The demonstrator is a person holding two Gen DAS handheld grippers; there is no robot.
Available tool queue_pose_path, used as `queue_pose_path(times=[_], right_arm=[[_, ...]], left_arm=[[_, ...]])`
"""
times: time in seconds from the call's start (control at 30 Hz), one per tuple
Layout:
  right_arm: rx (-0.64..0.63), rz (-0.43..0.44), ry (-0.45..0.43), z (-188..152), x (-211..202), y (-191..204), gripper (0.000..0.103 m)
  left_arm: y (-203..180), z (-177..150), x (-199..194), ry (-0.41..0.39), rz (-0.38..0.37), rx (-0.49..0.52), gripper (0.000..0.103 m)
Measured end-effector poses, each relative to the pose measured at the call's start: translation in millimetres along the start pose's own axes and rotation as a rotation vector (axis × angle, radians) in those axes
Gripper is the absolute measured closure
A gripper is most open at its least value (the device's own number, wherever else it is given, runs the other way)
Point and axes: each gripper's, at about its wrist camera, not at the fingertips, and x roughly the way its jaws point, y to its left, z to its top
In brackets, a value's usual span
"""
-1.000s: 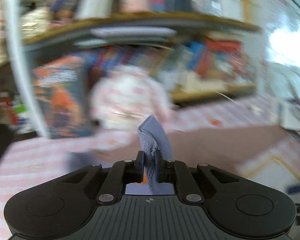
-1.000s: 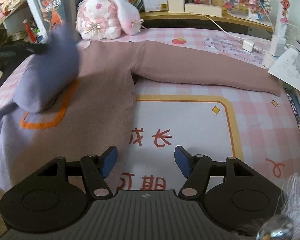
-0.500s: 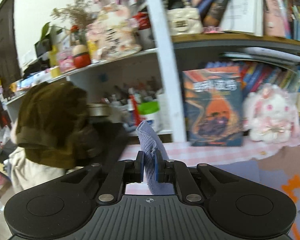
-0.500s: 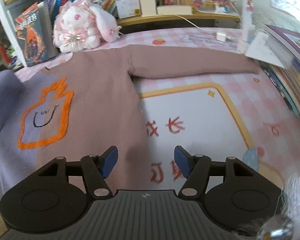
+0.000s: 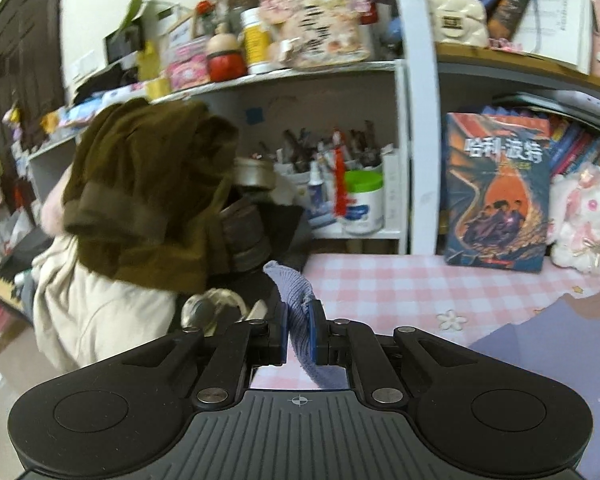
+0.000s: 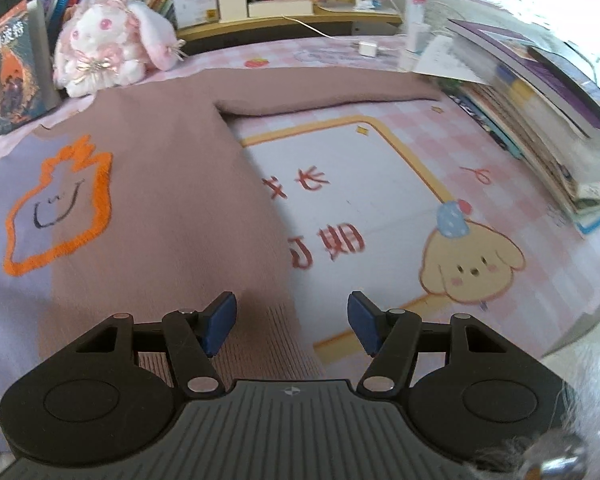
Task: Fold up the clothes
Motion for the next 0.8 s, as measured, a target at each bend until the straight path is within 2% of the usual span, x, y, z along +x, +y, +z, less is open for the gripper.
queue_pose_path(times=[0.07,0.13,0.2,0.27,0.3,0.33,0.4,0.53,0.57,0.6,0.73,0.8], right_arm=[[0.005,-0.009,0.000,-2,-3,-1,0.044],[0.007,-0.011,0.001,-3,-4,-3,0.044],[0.009,-0.010,0.002,-2,-5,-4,0.044],[0.009,0.002,0.003,-2,-5,-6,0.044],[0.005,0.012,0.003,-2,-5,-7,0.044],[0.000,0.022,0.003,-2,-4,-8,0.044],[-0.008,0.039,0.008,-2,-2,-12,0.044],[-0.009,0.080,0.019,1,5,-21,0.046],[-0.011,0.092,0.022,2,6,-22,0.046],[-0.014,0.105,0.025,3,7,-24,0.047],[-0.027,0.158,0.034,8,11,-28,0.051],[-0.031,0.179,0.037,10,12,-30,0.052]], left_arm=[[8,-5,-1,0.013,0.009,-0.017,0.093],[17,-11,-2,0.039,0.021,-0.027,0.087],[22,-16,-2,0.082,0.057,-0.025,0.086],[24,-21,-14,0.098,0.099,-0.034,0.086],[22,-25,-24,0.097,0.093,-0.056,0.085],[17,-30,-36,0.098,0.065,-0.081,0.085],[-2,-45,-59,0.131,-0.045,-0.119,0.079],[-61,-90,-89,0.297,-0.277,-0.155,0.063],[-76,-99,-93,0.333,-0.311,-0.157,0.052],[-91,-108,-98,0.363,-0.343,-0.158,0.045],[-136,-128,-111,0.432,-0.423,-0.149,0.045],[-148,-132,-116,0.453,-0.432,-0.163,0.045]])
